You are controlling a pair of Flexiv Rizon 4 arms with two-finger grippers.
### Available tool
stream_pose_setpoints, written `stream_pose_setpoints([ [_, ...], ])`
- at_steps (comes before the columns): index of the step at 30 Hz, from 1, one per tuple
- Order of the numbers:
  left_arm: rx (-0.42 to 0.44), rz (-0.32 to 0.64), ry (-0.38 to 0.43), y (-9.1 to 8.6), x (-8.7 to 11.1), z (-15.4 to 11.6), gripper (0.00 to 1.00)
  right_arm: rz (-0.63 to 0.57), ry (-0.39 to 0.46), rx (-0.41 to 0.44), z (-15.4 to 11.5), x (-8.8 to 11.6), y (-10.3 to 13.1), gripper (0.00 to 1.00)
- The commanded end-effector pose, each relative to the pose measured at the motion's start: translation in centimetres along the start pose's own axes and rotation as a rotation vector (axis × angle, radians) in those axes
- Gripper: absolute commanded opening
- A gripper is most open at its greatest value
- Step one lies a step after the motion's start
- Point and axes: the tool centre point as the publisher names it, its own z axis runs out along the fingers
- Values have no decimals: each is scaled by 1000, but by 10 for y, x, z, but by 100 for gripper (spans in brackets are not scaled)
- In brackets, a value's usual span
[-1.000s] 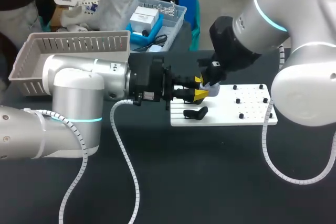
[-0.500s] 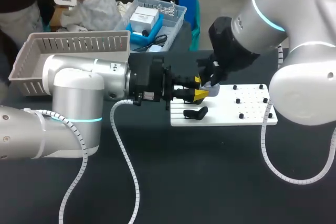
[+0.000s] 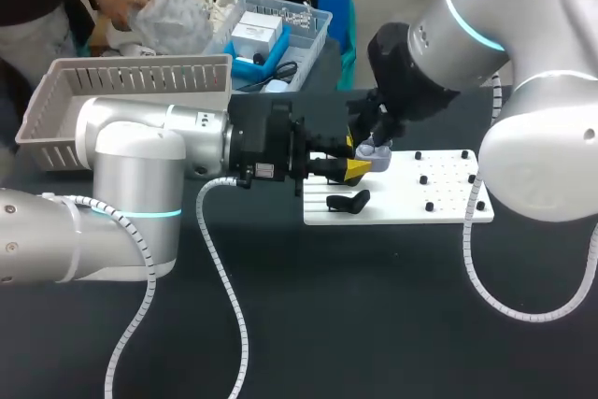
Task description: Pick up each earbud case from the left stands, insert the matching earbuds, close the lid, and place the case in the box.
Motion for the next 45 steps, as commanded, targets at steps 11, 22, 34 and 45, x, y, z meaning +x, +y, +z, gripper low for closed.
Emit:
stream_pose_setpoints([
  [11,-1,1,-1,0,0,0,0,58,-105,75,-21,4,-10,82],
  [22,-1,1,-1,0,0,0,0,185,-110,101,-18,-6,-34,100],
  [34,-1,1,-1,0,0,0,0,297,-106,144,-13,-10,-53,100],
  [45,-1,1,-1,0,0,0,0,368,-86,176,-6,-19,-70,100],
])
